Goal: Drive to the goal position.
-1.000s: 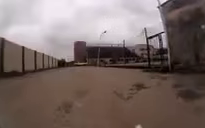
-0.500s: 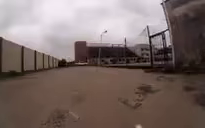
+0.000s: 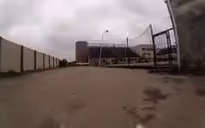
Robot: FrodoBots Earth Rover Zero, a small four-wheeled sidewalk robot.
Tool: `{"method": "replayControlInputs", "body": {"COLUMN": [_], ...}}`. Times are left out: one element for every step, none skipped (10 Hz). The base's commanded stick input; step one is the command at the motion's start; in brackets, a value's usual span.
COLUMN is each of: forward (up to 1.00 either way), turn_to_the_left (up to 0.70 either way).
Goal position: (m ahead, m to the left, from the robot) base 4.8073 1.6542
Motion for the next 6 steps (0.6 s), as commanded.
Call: {"method": "replayControlInputs", "body": {"forward": [0.7, 0.7, 0.7, 0.7, 0.7, 0.7], "turn_to_the_left": [0.0, 0.0, 0.0, 0.0, 0.0, 0.0]}}
